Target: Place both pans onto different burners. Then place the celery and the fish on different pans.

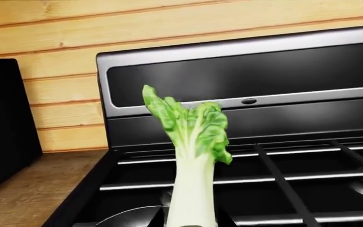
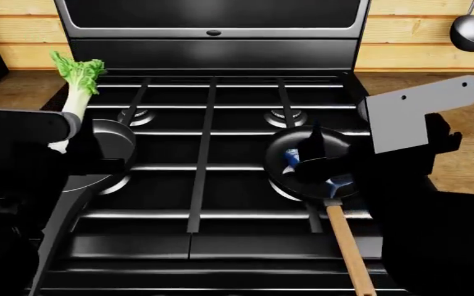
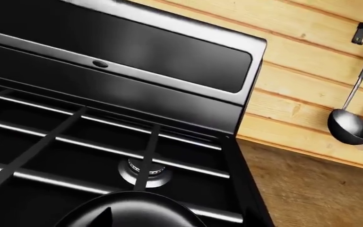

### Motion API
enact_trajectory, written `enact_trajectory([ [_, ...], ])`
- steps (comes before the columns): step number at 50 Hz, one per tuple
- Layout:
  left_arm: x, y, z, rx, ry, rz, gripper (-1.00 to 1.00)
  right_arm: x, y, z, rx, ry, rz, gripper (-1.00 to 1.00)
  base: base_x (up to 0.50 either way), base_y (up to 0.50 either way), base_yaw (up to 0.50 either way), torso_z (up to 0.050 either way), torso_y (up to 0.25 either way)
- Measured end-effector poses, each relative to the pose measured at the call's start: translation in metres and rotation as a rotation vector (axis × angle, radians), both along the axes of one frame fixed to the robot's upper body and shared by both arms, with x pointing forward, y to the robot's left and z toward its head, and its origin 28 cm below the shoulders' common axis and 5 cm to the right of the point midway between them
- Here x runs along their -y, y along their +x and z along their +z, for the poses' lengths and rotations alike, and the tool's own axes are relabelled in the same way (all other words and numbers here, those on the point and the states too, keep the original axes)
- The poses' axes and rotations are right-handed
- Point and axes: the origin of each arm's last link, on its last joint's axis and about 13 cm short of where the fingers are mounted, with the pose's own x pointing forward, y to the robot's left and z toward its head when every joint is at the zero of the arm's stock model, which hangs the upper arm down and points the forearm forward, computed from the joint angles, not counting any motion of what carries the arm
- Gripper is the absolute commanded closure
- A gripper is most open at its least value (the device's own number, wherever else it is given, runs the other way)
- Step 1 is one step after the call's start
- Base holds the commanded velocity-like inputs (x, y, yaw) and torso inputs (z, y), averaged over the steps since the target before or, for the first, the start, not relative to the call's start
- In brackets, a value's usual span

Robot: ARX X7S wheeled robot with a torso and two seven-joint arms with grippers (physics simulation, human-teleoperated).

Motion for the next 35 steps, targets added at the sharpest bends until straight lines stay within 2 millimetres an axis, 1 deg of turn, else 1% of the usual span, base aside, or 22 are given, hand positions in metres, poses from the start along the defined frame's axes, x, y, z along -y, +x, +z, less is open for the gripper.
enact_trajectory([
  [10, -0.007, 0.021, -0.012, -0.079, 0.006, 0.025, 1.00, 0.004, -0.005, 0.004, 0.028, 0.007, -0.006, -1.00, 0.00, 0.00, 0.00, 0.000, 0.000],
  [16, -0.011, 0.029, -0.020, -0.118, 0.002, 0.047, 1.00, 0.005, -0.006, 0.003, 0.030, 0.012, -0.008, -1.00, 0.00, 0.00, 0.00, 0.000, 0.002],
  [25, -0.020, 0.034, -0.030, -0.157, -0.011, 0.089, 1.00, 0.006, -0.006, 0.001, 0.029, 0.015, -0.007, -1.00, 0.00, 0.00, 0.00, 0.001, 0.000],
  [35, -0.024, 0.034, -0.038, -0.181, -0.019, 0.105, 1.00, 0.005, -0.005, 0.000, 0.026, 0.017, -0.005, -1.00, 0.00, 0.00, 0.00, 0.000, 0.001],
])
